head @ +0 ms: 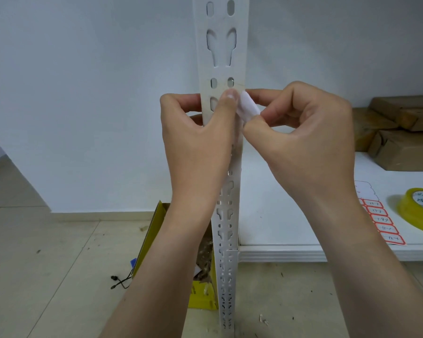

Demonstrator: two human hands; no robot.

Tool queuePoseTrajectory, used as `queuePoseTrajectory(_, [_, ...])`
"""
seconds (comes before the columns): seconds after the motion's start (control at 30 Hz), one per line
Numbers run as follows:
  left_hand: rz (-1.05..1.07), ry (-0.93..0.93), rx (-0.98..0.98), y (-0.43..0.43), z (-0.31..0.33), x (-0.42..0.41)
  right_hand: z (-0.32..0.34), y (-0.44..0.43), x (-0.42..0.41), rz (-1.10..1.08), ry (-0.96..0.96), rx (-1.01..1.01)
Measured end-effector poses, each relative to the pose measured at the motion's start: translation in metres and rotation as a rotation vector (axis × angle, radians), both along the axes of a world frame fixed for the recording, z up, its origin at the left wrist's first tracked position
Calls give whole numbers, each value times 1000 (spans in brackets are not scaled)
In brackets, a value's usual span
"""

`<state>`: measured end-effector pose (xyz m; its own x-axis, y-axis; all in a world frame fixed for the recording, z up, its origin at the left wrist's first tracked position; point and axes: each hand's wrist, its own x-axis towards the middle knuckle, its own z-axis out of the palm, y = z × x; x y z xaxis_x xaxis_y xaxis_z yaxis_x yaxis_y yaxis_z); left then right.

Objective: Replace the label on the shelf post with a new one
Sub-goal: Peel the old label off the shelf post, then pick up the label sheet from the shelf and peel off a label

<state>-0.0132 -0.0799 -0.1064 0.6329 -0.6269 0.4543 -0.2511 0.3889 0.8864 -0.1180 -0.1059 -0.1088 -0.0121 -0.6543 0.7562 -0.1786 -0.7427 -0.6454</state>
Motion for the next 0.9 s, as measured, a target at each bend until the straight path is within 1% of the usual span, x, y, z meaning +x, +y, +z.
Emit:
queuePoseTrajectory(0.43, [6,7,-16,-1,-1,-3,-1,-1,-3,-13,21,-27])
queuePoseTrajectory(0.67, [18,2,-63,-4,-4,-3,-5,-5,-7,30,-27,-41])
queuePoseTrajectory(0.8, [16,-50,-123,-12,-13,-2,-9,-7,-9,28,-34,-56])
queuePoseTrajectory(0.9, [12,-90,-164,-16,-21,-1,-15,-12,-16,0,-8,-30])
